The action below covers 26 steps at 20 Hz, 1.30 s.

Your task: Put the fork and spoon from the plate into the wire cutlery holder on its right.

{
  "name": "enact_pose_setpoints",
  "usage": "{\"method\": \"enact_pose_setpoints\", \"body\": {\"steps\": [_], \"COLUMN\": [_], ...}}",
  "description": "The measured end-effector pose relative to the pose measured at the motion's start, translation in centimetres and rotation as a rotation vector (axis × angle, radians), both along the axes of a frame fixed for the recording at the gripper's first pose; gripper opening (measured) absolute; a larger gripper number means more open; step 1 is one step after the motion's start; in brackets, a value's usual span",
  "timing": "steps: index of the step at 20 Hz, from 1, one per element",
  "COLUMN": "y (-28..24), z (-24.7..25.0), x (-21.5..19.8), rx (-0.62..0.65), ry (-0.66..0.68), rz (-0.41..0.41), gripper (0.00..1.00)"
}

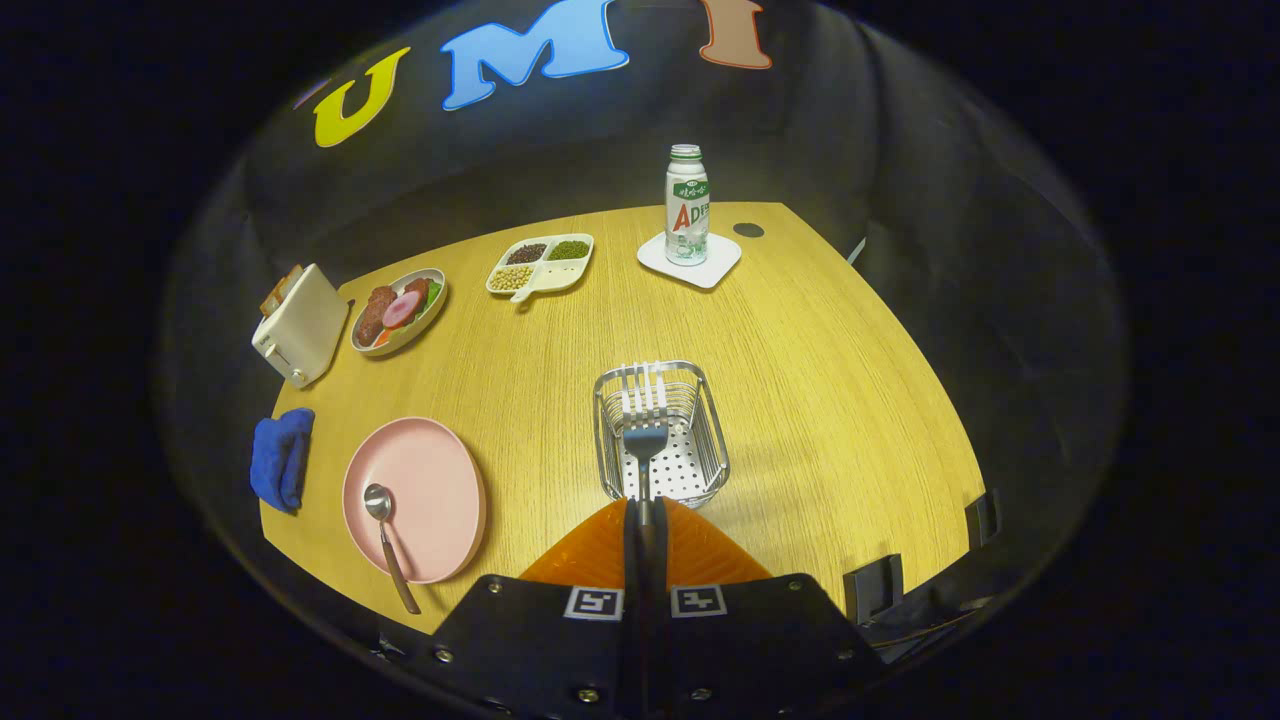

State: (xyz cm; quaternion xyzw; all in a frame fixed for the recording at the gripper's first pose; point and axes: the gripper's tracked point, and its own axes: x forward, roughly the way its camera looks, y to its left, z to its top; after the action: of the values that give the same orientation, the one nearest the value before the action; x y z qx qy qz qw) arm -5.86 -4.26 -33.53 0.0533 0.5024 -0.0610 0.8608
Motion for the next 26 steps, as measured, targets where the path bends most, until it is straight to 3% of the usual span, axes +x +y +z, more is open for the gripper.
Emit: {"method": "enact_pose_setpoints", "body": {"steps": [11, 14, 15, 16, 17, 26], "y": [-1.3, -1.8, -1.8, -2.1, -2.4, -1.5], "z": [-0.8, 0.1, 0.5, 0.9, 1.2, 3.5], "x": [0.4, 1.4, 1.7, 1.9, 2.2, 3.6], "rx": [0.003, -0.026, -0.033, -0.05, -0.062, -0.117], "ry": [0.057, 0.016, 0.004, -0.007, -0.021, -0.107], "rz": [-0.006, -0.004, 0.001, 0.004, 0.01, 0.063], "gripper": [0.06, 0.11, 0.17, 0.33, 0.35, 0.37]}}
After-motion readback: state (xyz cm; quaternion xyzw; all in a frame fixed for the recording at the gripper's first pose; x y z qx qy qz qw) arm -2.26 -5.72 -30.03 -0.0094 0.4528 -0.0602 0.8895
